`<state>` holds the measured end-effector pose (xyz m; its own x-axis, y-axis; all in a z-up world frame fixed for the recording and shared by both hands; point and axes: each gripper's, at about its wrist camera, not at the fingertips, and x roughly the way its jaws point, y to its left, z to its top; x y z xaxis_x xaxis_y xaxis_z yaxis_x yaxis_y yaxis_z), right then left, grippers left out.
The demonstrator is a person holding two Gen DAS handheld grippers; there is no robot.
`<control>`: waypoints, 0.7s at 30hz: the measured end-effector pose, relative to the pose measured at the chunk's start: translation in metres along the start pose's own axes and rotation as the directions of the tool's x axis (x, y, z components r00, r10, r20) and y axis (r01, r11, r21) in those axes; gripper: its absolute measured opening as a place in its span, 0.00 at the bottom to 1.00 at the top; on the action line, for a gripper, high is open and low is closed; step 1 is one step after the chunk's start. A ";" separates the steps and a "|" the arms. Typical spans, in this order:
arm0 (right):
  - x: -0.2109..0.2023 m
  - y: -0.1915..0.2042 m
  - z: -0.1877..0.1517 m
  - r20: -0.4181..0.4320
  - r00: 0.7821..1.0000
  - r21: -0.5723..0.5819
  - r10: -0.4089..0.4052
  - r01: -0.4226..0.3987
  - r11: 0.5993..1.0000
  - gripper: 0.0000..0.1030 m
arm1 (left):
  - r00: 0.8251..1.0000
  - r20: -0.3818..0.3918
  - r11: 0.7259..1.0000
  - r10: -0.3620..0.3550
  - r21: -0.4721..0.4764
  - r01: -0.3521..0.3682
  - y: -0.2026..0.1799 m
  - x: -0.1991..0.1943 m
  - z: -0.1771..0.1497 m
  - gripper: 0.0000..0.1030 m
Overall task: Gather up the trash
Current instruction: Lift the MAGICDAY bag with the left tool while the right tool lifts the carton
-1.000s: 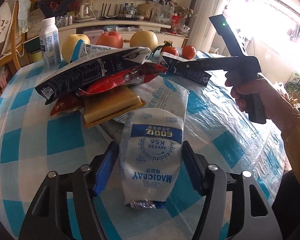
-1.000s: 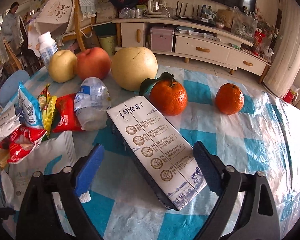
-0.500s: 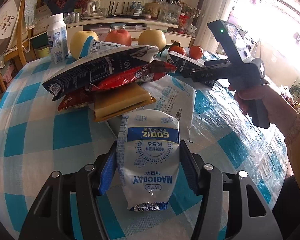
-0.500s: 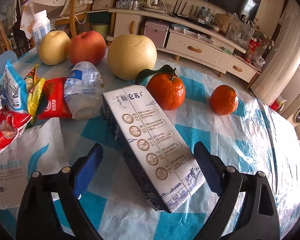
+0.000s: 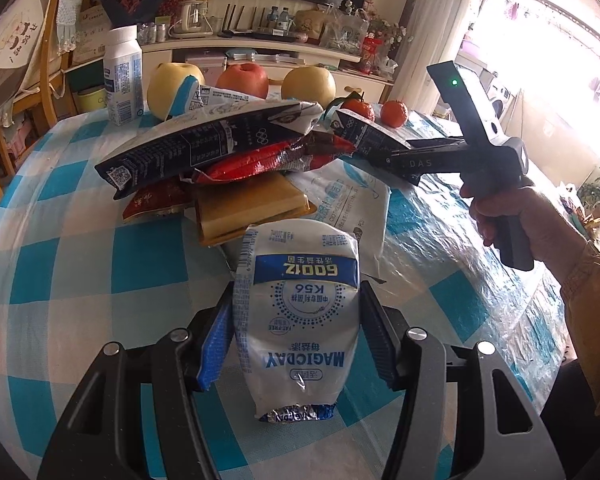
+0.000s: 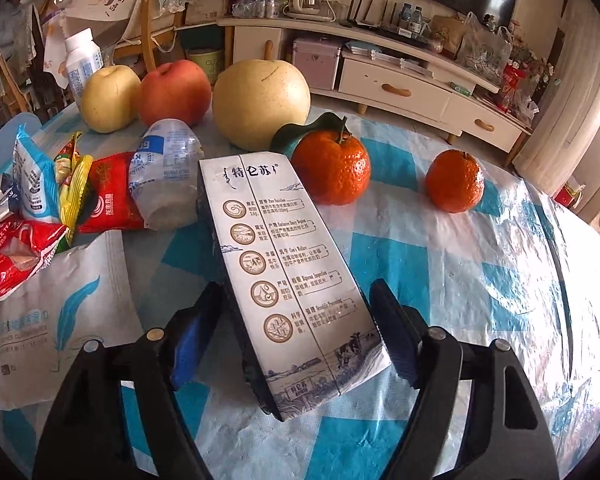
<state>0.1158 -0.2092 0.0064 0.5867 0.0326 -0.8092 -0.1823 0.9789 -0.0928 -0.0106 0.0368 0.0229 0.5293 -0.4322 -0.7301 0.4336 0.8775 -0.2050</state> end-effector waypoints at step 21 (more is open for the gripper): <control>-0.055 0.027 -0.042 0.036 0.994 0.111 -0.103 0.099 0.989 0.65 | 0.998 0.065 0.999 -0.012 -0.040 0.014 0.010 -0.032 -0.002 0.58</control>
<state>0.0456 -0.1929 0.0238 0.6306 -0.0615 -0.7737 -0.0348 0.9936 -0.1073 -0.0249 0.0602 0.0427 0.5702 -0.4550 -0.6839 0.4119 0.8787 -0.2412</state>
